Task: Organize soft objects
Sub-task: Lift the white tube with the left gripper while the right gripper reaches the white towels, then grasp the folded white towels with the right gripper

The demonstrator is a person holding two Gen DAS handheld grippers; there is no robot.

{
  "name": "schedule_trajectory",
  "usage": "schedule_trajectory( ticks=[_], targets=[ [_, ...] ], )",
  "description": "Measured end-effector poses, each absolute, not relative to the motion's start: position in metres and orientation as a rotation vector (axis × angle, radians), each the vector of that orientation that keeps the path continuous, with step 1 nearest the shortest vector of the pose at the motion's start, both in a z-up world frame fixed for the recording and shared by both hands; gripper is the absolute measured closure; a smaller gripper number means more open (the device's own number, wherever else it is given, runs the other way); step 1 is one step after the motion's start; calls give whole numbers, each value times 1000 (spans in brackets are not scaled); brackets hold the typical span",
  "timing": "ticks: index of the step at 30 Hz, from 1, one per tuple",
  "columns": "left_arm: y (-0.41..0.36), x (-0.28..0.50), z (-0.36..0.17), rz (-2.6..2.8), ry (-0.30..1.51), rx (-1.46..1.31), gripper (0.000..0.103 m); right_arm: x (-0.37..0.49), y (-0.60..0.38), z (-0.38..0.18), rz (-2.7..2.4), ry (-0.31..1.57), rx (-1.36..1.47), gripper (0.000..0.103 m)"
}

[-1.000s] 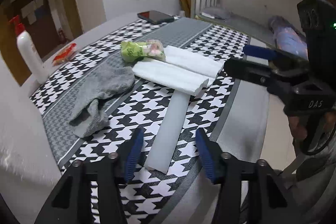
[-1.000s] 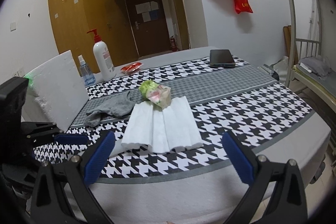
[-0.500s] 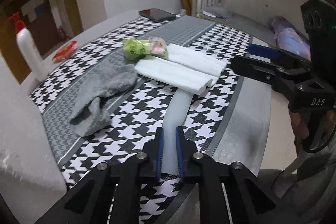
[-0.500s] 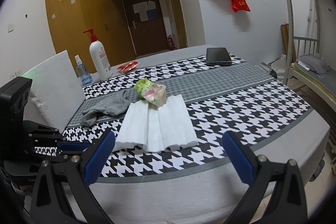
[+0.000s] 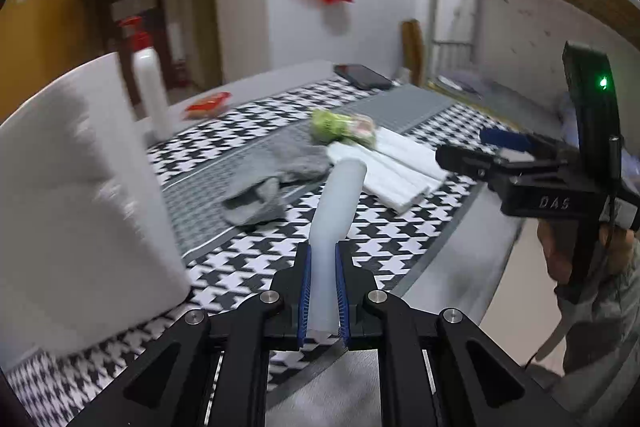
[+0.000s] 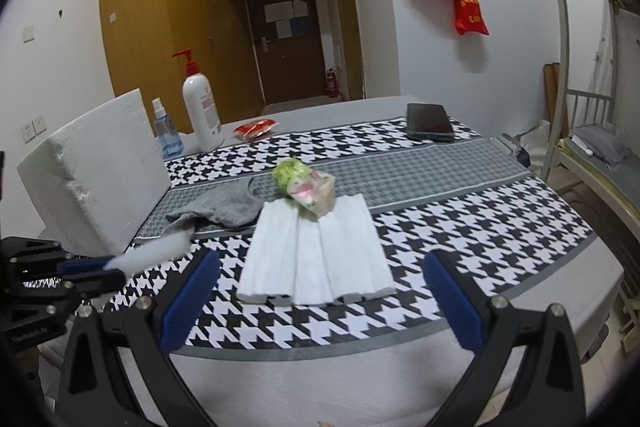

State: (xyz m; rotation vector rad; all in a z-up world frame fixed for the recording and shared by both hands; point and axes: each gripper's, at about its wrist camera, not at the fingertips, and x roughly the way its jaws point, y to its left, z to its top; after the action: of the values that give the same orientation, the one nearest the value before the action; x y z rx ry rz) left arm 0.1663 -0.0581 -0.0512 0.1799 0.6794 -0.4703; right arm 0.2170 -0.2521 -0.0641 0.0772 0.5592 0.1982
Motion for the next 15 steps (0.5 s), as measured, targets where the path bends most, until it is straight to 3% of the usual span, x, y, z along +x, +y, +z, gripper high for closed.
schedule_trajectory(
  ticks=[15],
  targets=[
    [-42,160,-74,-217,678,81,89,251,-228,-80,272,661,-17,1]
  ],
)
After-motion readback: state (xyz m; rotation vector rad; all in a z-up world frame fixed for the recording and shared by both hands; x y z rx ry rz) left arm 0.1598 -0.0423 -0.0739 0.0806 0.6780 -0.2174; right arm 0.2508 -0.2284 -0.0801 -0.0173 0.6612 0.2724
